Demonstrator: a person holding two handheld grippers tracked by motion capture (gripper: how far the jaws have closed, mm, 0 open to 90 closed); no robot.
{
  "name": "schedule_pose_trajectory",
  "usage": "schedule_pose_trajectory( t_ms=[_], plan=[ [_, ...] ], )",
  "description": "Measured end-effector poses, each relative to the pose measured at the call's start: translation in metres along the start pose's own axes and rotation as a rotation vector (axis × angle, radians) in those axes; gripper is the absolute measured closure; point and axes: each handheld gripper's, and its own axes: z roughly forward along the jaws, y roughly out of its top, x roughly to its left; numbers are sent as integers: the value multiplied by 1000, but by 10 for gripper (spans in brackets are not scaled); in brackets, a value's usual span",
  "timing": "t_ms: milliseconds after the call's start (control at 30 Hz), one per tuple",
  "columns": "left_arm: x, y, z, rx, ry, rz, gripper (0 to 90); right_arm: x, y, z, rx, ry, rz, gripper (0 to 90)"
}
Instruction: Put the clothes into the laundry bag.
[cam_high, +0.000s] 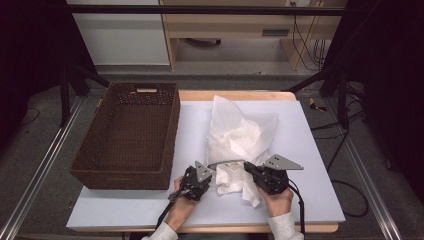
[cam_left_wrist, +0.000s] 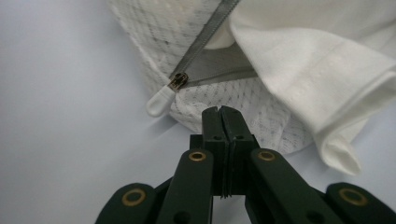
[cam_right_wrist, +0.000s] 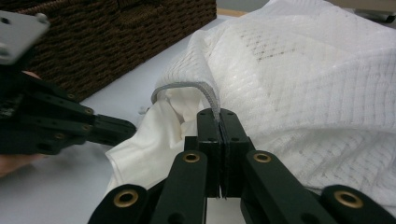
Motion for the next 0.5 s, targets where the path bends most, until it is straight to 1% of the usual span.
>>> schedule_pose_trajectory(
  t_ms=[33, 100, 133, 200, 267, 367, 400, 433, 467, 500],
  plan=[
    [3, -2, -10, -10, 5, 14, 889, 0, 1, 0, -5, 1, 4, 895],
    [7, -5, -28, -22, -1, 24, 890, 1, 2, -1, -9, 3, -3, 894],
    [9, -7, -33, -31, -8, 18, 890, 2, 3, -2, -12, 12, -9, 895],
    [10, -13, -44, -19, -24, 12, 890, 5, 4, -2, -19, 28, -12, 895],
    [7, -24, -50, -4, -33, 16, 889, 11, 6, -2, -21, 45, -26, 894],
    [4, -41, -50, -2, -51, 2, 887, 18, 7, 0, -14, 76, -36, 894],
    [4, -43, -48, 12, -48, 10, 885, 20, 6, 1, -10, 82, -35, 894],
    [4, -43, -47, 16, -47, 13, 881, 22, 6, 2, -7, 89, -37, 894],
    [5, -41, -48, -3, -51, 1, 876, 23, 6, 3, -3, 87, -43, 894],
    [5, -37, -50, -27, -54, 0, 855, 24, 7, 3, -2, 86, -47, 894]
  ],
)
